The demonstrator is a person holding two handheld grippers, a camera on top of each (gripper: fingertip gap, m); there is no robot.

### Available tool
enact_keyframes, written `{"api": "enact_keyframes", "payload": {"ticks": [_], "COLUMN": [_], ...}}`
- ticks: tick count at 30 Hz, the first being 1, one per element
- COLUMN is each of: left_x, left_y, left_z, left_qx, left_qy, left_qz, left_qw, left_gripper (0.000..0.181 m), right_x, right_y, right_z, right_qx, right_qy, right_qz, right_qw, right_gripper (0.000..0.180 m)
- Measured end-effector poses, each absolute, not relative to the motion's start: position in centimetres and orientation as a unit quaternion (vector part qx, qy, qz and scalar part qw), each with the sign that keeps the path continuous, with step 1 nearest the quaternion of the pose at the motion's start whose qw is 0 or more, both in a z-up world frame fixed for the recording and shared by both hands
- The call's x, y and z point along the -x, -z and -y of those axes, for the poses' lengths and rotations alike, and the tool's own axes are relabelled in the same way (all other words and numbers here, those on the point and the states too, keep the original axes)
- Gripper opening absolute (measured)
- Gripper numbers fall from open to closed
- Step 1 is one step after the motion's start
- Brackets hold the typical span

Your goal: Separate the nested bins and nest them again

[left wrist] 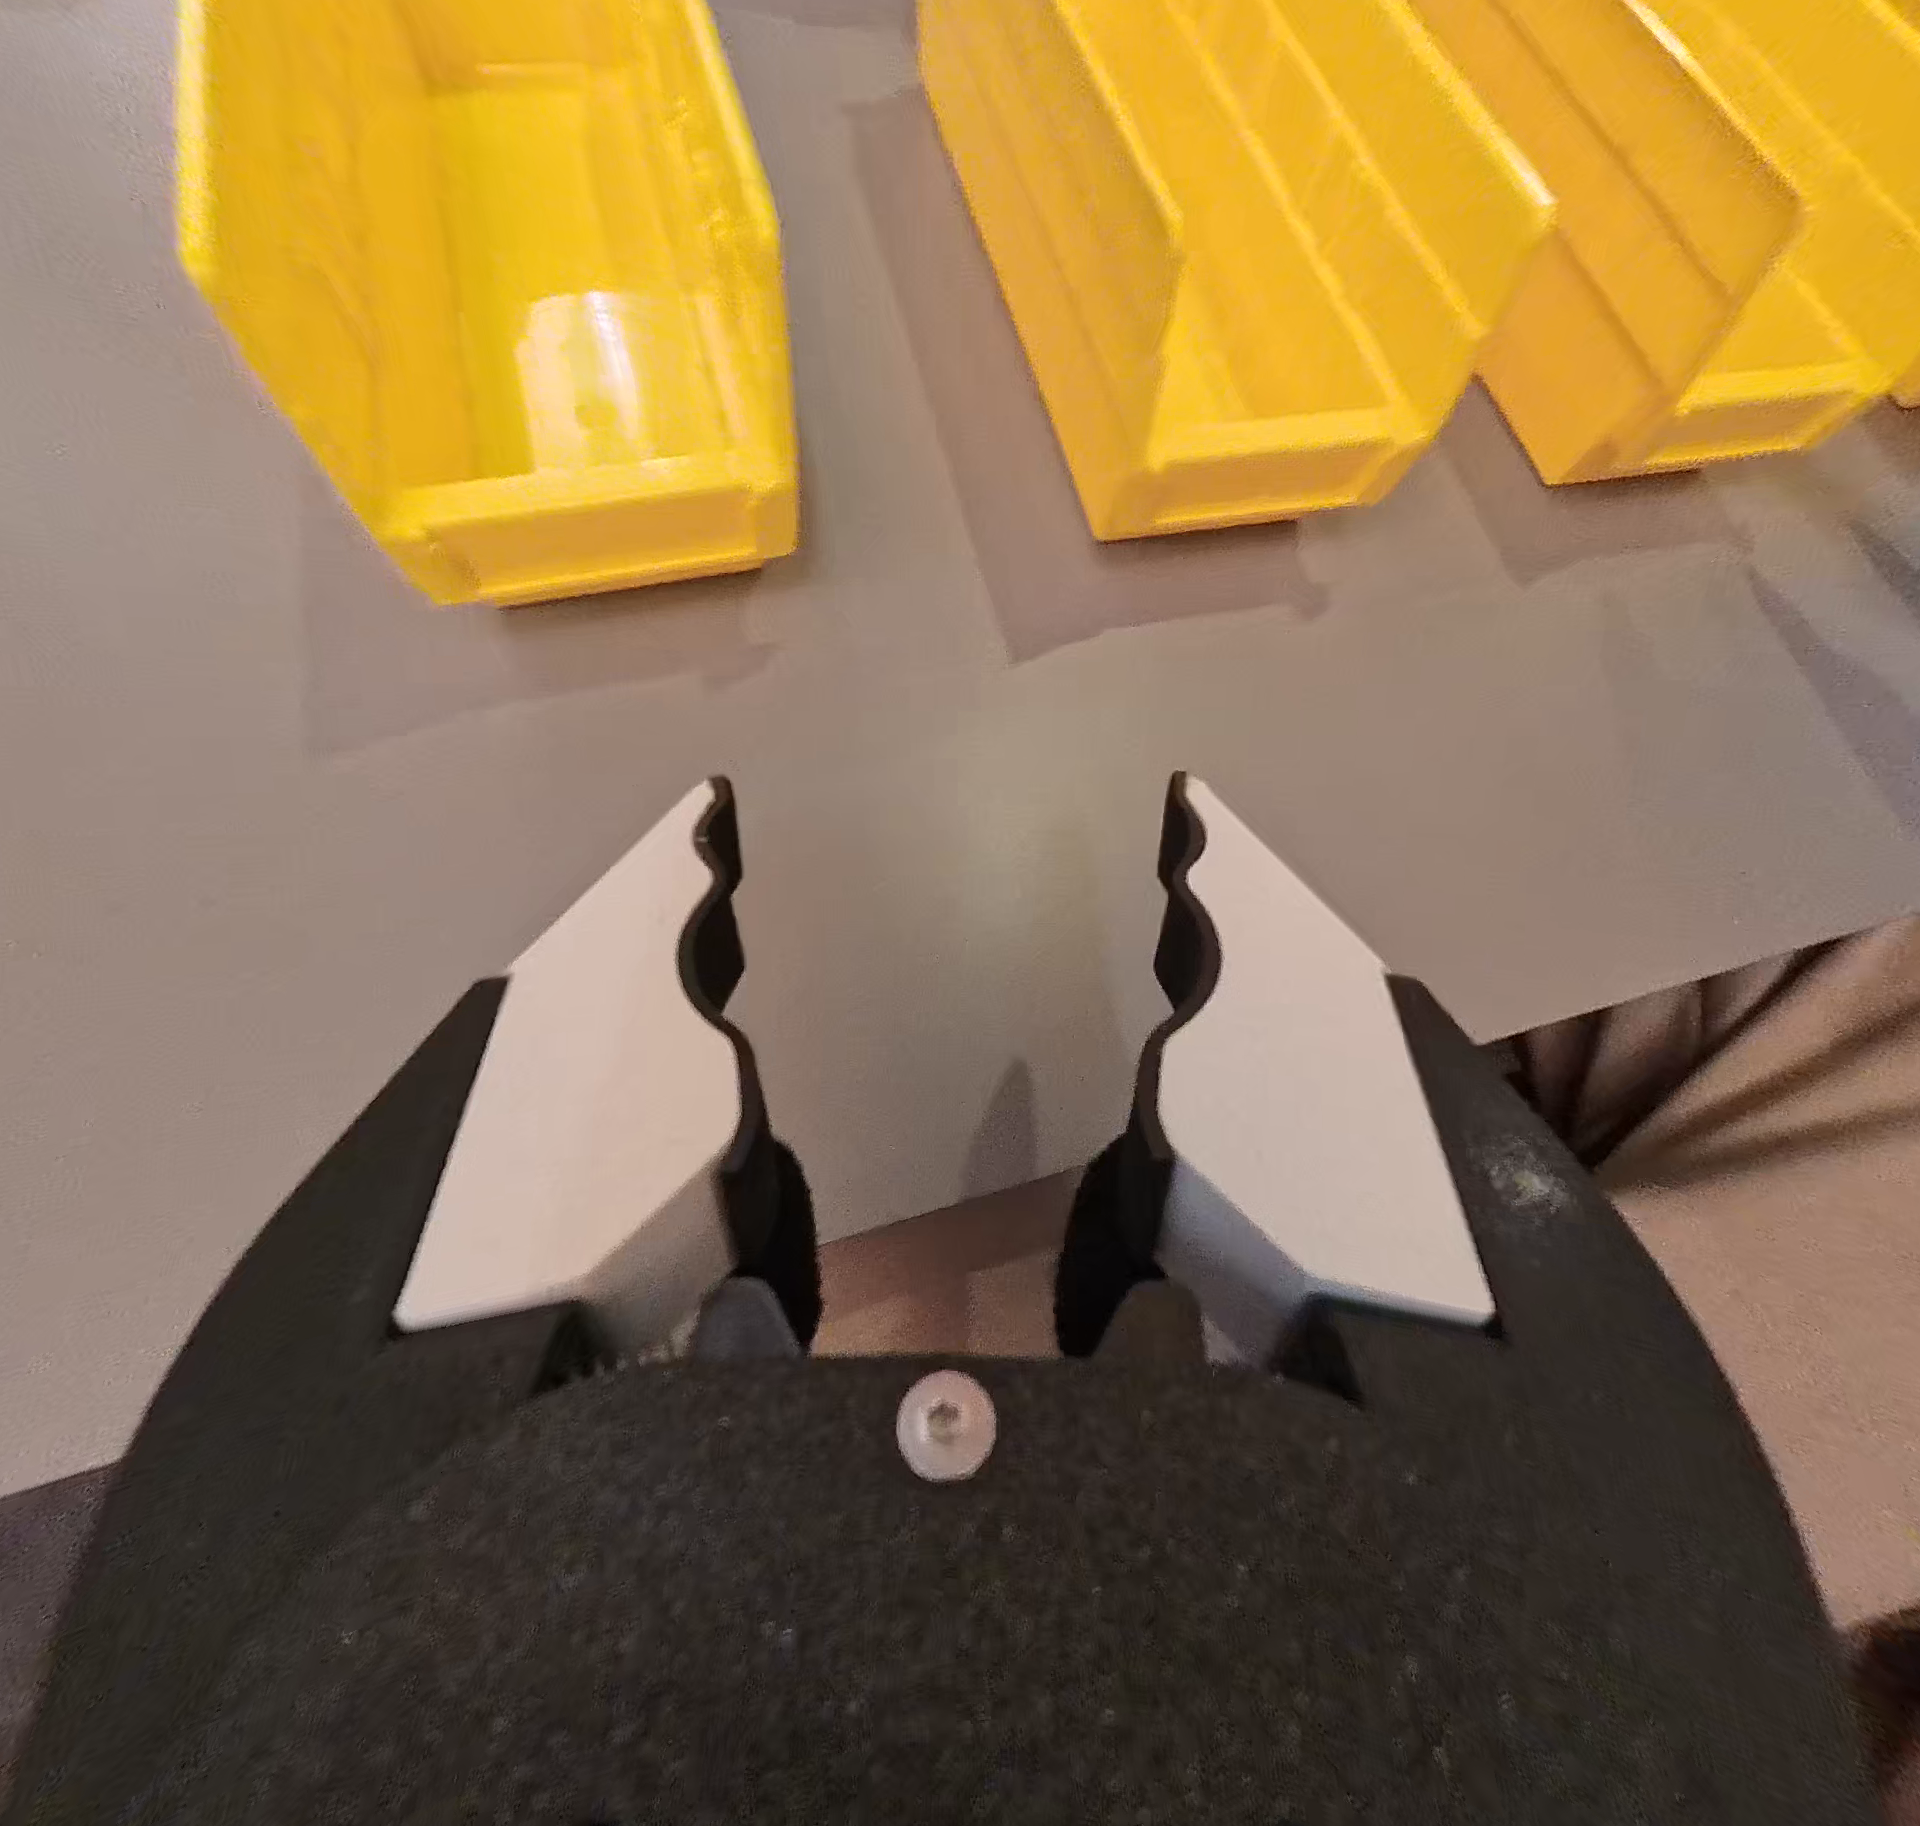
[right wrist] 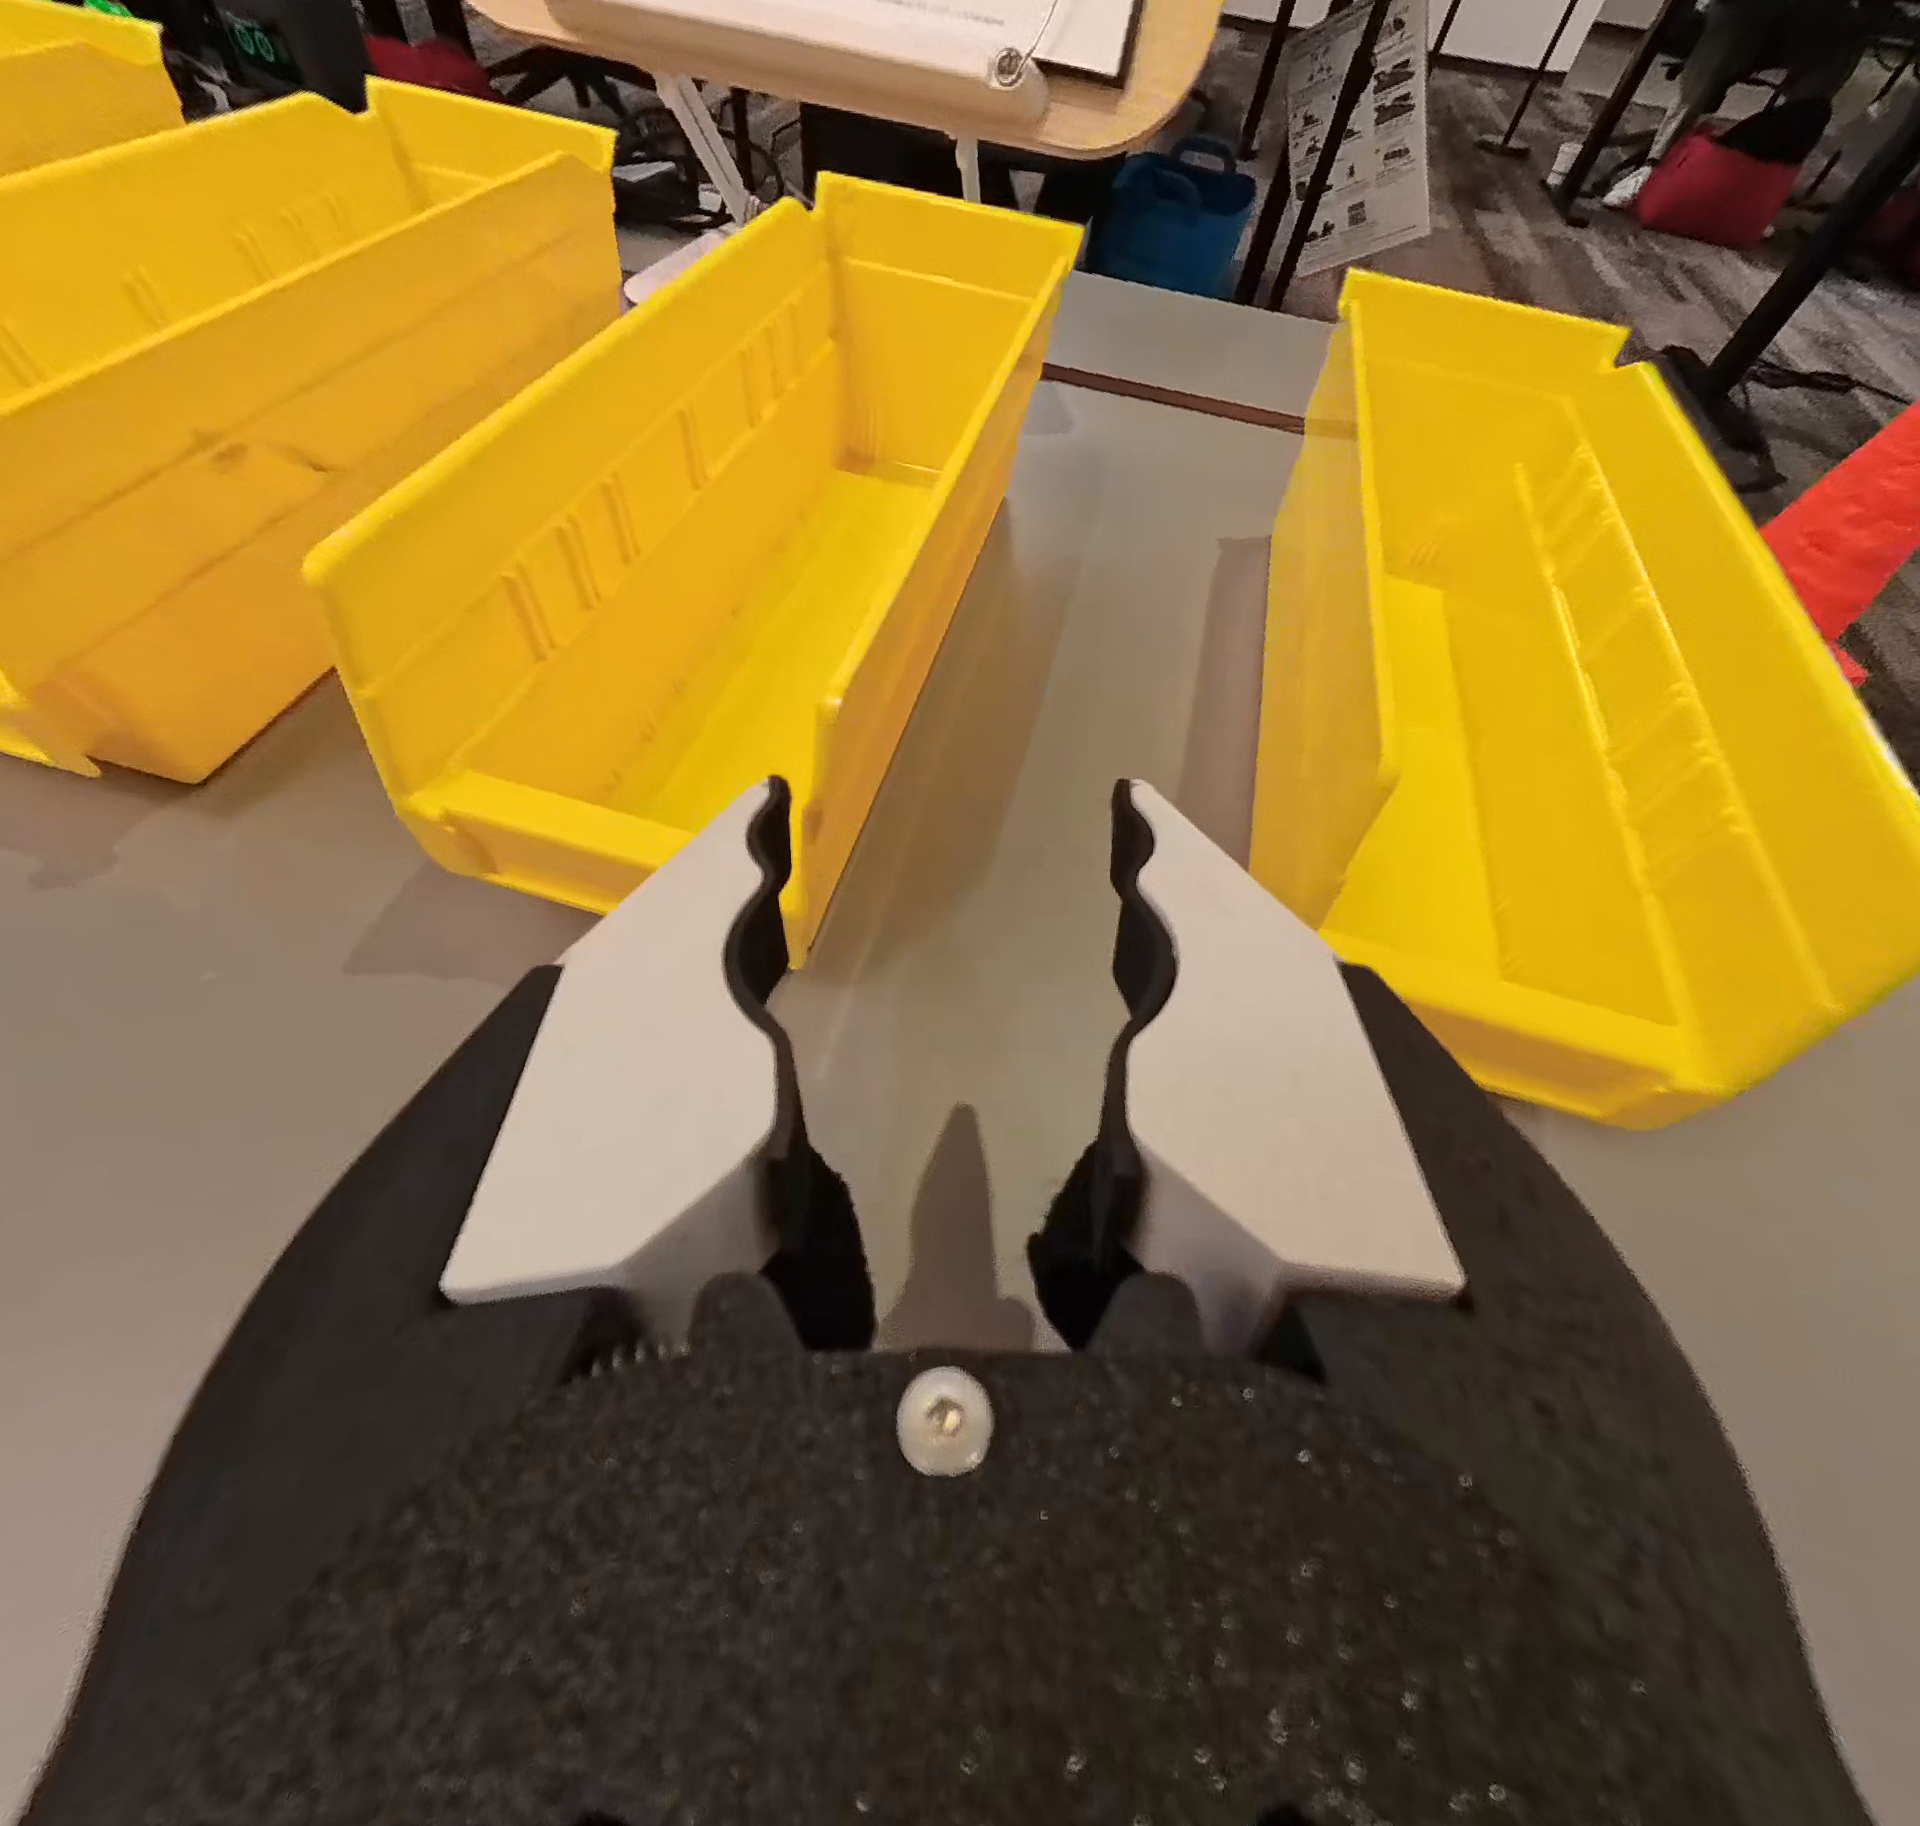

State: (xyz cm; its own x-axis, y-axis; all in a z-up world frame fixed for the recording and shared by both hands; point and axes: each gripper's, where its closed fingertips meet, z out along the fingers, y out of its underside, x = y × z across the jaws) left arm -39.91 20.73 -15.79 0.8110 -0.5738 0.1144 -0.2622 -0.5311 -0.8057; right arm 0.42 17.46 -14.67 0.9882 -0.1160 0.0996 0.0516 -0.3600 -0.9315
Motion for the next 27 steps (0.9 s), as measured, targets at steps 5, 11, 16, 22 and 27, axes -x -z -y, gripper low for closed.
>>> {"api": "enact_keyframes", "payload": {"ticks": [5,11,16,22,27], "left_x": [42.0,41.9,41.2,40.2,39.7], "left_y": [15.8,14.8,14.7,15.1,15.5], "left_z": [-22.1,-22.5,-22.4,-21.9,-20.7], "left_qx": [0.855,0.832,0.817,0.817,0.819], "left_qy": [0.132,0.092,0.076,0.095,0.158], "left_qz": [-0.236,-0.245,-0.255,-0.278,-0.281], "left_qw": [0.443,0.49,0.511,0.497,0.475], "left_gripper": [0.081,0.081,0.085,0.084,0.069], "right_x": [0.1,0.9,0.4,-7.7,-17.1], "right_y": [15.2,14.8,13.9,9.8,12.0], "right_z": [-18.2,-18.0,-17.1,-14.3,-12.6], "right_qx": [0.828,0.826,0.824,0.789,0.796], "right_qy": [0.073,0.049,0.052,0.164,0.159], "right_qz": [-0.011,-0.009,-0.02,-0.072,-0.148], "right_qw": [0.556,0.562,0.564,0.588,0.564], "right_gripper": [0.062,0.062,0.061,0.055,0.05]}}
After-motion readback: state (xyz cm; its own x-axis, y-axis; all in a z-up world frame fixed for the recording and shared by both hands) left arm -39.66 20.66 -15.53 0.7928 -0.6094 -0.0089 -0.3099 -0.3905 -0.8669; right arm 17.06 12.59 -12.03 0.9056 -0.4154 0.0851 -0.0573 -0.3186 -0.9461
